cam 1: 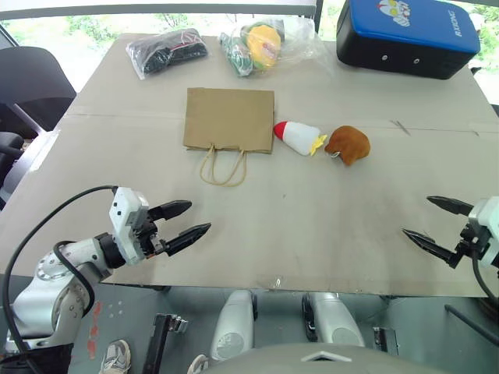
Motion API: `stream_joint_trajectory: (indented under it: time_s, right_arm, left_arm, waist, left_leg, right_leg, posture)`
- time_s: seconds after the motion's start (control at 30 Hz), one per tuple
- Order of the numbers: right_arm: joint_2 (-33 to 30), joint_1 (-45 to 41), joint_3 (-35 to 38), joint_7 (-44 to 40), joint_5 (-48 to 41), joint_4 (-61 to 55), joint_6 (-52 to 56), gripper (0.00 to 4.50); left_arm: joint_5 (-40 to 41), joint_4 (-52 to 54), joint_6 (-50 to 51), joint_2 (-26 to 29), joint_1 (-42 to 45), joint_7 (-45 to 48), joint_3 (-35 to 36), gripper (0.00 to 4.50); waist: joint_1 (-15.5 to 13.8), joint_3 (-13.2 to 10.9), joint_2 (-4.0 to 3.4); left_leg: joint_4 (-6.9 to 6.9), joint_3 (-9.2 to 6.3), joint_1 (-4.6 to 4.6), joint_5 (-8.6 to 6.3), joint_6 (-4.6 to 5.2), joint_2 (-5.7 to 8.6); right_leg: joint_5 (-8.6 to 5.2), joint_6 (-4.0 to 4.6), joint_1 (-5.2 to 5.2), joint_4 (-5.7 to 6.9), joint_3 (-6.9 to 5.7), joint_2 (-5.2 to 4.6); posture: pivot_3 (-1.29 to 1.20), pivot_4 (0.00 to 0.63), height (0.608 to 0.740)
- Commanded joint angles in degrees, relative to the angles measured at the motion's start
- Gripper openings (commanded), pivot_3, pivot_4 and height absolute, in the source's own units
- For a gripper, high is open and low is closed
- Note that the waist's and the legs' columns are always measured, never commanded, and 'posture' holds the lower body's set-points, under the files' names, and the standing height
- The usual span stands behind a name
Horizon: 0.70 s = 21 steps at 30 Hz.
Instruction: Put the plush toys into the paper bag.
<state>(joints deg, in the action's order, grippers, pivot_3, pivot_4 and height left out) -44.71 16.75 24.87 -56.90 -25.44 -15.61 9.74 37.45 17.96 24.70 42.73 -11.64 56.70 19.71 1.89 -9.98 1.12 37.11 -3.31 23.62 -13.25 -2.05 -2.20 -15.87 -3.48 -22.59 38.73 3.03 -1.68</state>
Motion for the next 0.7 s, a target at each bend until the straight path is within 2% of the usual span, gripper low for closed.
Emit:
stream_joint_trajectory:
  time_s: [0.03, 0.13, 0.27, 0.43, 0.53, 0.7]
  right_arm:
    - [2.79, -0.36, -0.49, 2.73, -0.23, -2.51, -0.93, 4.5]
    - [7.04, -1.7, -6.54, 5.41, 0.06, -6.83, -0.45, 4.5]
    - [8.86, -2.25, -9.86, 6.92, 0.57, -9.47, -0.03, 4.5]
    - [11.56, -3.94, -16.07, 10.01, 2.26, -12.65, 0.44, 4.5]
    - [12.54, -4.85, -18.47, 11.55, 3.42, -13.63, 0.92, 4.5]
    - [13.04, -4.51, -19.76, 14.45, 5.18, -15.44, 1.32, 4.5]
  left_arm:
    - [-0.65, -0.14, -0.38, 0.29, 3.15, -1.97, 0.82, 4.33]
    - [-6.03, -6.03, -2.9, 0.83, 11.67, -6.36, -0.65, 4.33]
    - [-13.5, -15.54, -9.7, 3.45, 18.14, -6.0, -2.05, 4.33]
    - [-30.08, -32.43, -32.58, 8.03, 28.13, -4.91, -10.96, 4.33]
    - [-34.78, -40.8, -41.65, 6.53, 34.98, -5.28, -15.26, 4.33]
    - [-37.84, -51.89, -53.34, 1.4, 42.99, -4.49, -20.43, 4.33]
  waist:
    - [0.0, 0.0, 0.0]
    - [-0.52, 0.05, 0.1]
    - [-0.6, 0.04, -0.02]
    - [-0.95, 0.04, 0.04]
    - [-1.42, 0.04, 0.04]
    - [-1.45, 0.07, 0.09]
  left_leg:
    - [0.0, 0.0, 0.0, 0.0, 0.0, 0.0]
    - [0.04, -0.15, -0.01, 0.0, 0.0, -0.06]
    - [0.05, 0.07, -0.03, 0.0, -0.01, -0.06]
    - [-0.01, 0.02, 0.0, 0.0, -0.01, -0.06]
    - [0.02, 0.01, 0.05, 0.0, -0.01, -0.04]
    - [0.09, 0.01, 0.12, 0.0, -0.01, 0.02]
  right_leg:
    - [0.0, 0.0, 0.0, 0.0, 0.0, 0.0]
    - [0.0, 0.01, 0.0, 0.07, -0.13, 0.11]
    - [0.01, -0.01, -0.02, 0.07, 0.1, 0.11]
    - [0.01, 0.0, -0.08, 0.02, 0.02, 0.13]
    - [0.02, 0.0, -0.09, 0.03, 0.0, 0.11]
    - [0.03, -0.03, -0.08, 0.02, 0.0, 0.04]
  posture:
    - [0.0, 0.15, 0.74]
    - [0.0, 0.15, 0.74]
    - [0.0, 0.15, 0.74]
    - [0.0, 0.15, 0.74]
    - [0.0, 0.15, 0.74]
    - [0.0, 0.15, 0.74]
